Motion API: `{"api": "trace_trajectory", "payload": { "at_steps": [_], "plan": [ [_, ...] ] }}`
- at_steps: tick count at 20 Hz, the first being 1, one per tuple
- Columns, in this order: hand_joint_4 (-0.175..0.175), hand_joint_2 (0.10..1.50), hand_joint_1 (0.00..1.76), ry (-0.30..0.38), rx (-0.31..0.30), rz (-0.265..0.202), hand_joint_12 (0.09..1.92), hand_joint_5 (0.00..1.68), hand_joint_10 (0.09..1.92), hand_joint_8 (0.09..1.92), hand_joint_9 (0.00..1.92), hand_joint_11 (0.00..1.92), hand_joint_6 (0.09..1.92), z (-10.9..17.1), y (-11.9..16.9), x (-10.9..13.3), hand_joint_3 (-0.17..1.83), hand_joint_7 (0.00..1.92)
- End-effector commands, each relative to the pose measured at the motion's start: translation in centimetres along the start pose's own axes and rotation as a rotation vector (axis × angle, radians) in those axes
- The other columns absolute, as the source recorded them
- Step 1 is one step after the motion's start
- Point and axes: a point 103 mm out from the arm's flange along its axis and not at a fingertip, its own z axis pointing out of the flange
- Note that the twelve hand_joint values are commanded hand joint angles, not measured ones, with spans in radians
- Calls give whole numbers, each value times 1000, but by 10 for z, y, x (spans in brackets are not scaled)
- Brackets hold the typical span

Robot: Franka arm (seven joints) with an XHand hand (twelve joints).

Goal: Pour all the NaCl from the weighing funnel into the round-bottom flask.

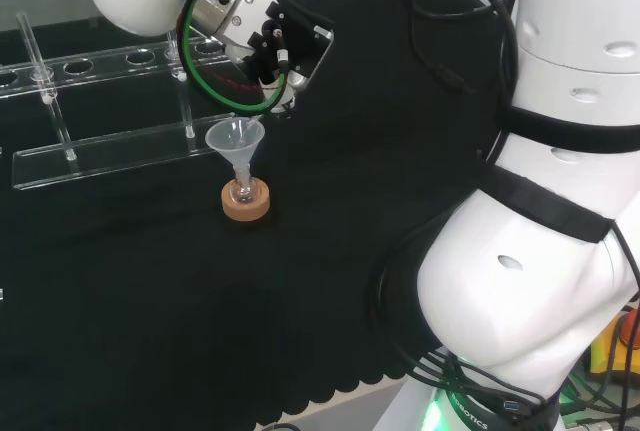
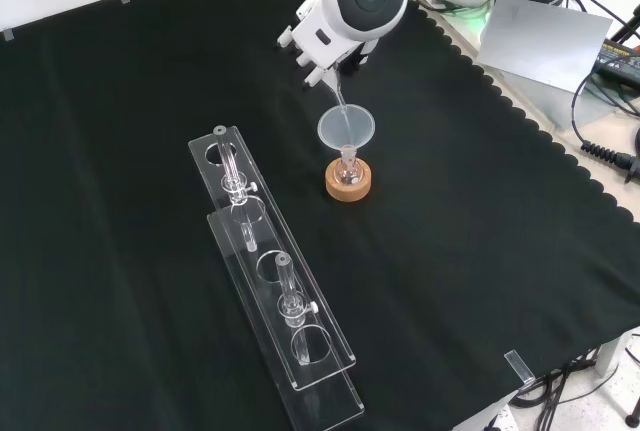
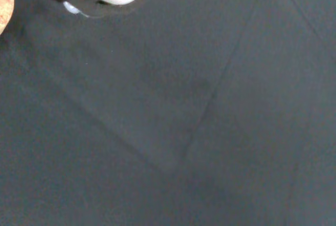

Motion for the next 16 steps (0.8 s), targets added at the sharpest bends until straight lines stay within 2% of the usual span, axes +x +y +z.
{"api": "trace_trajectory", "payload": {
  "at_steps": [1, 16],
  "plan": [
    [155, 785, 1112, -38, 1, 3, 993, 1219, 166, 452, 1380, 965, 690, -6, 1, 1, 455, 1168],
    [156, 783, 1112, -130, 6, 2, 990, 1222, 161, 449, 1381, 966, 686, -11, 0, 8, 458, 1168]
  ]
}}
